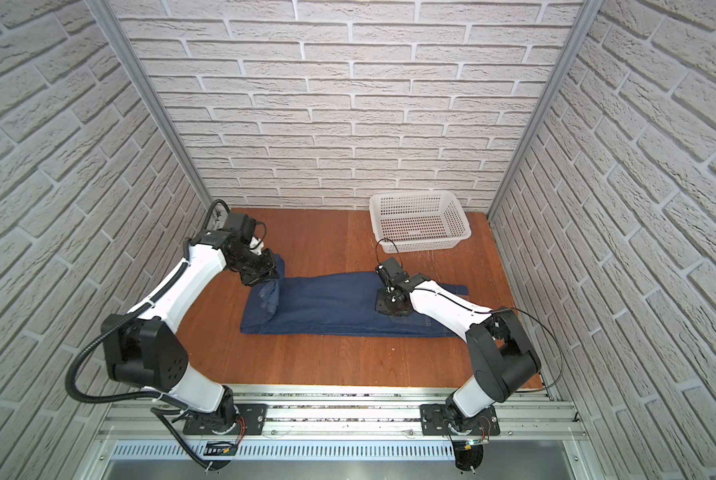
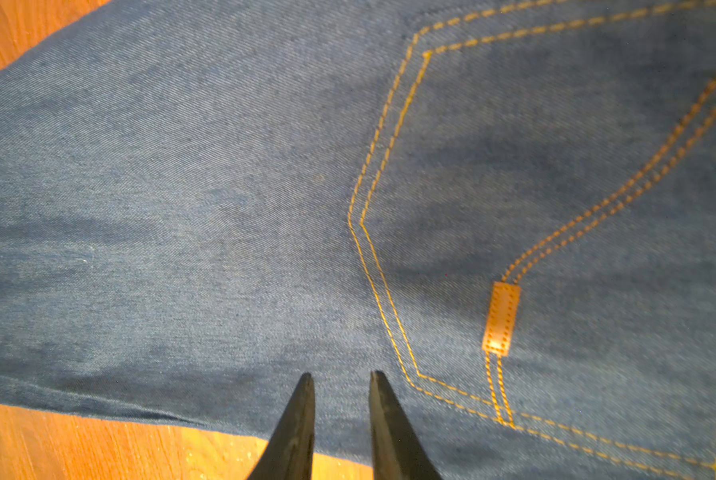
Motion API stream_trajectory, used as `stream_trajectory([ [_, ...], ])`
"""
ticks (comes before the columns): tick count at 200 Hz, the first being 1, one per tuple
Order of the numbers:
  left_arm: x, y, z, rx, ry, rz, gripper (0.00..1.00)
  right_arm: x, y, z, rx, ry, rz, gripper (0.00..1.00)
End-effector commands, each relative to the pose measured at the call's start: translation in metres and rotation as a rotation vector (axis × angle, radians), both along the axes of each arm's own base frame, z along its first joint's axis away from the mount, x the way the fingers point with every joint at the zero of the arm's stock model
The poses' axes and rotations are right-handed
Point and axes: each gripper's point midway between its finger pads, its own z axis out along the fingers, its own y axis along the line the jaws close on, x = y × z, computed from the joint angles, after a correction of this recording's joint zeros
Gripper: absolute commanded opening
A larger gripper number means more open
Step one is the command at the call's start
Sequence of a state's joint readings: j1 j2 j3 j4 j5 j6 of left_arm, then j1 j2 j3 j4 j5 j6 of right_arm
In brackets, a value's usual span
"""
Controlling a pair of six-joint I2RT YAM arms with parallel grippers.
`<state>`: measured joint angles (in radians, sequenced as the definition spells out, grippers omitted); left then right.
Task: Fold and stack the trousers
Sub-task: 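Fold the hem end toward the right gripper with left while right pins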
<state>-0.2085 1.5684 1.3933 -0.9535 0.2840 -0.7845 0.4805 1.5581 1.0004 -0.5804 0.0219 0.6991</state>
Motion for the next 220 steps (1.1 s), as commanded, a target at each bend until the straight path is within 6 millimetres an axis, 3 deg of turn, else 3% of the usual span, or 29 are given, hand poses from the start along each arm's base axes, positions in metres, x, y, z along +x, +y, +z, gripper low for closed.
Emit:
stream_trajectory([
  [1, 0.016, -0.017, -0.001, -0.030, -0.042, 0.093, 0.00, 0.000, -0.005, 0.007, 0.004, -0.032, -0.004, 0.26],
  [28, 0.020, -0.041, -0.016, -0.024, -0.019, 0.100, 0.00, -0.003, -0.007, 0.006, 0.006, -0.029, -0.005, 0.26],
  [91, 0.031, -0.087, -0.029, -0.038, -0.037, 0.089, 0.00, -0.010, -0.011, 0.004, 0.006, -0.023, -0.011, 0.26],
  [127, 0.033, -0.111, -0.026, -0.046, -0.055, 0.061, 0.00, -0.012, -0.011, 0.000, 0.009, -0.015, -0.013, 0.26],
  [159, 0.029, -0.127, -0.028, -0.009, -0.047, 0.028, 0.00, -0.012, -0.011, -0.001, 0.013, -0.014, -0.015, 0.26],
  [220, 0.023, -0.153, -0.060, -0.006, 0.013, 0.001, 0.00, -0.011, -0.009, -0.002, 0.015, -0.009, -0.011, 0.26],
])
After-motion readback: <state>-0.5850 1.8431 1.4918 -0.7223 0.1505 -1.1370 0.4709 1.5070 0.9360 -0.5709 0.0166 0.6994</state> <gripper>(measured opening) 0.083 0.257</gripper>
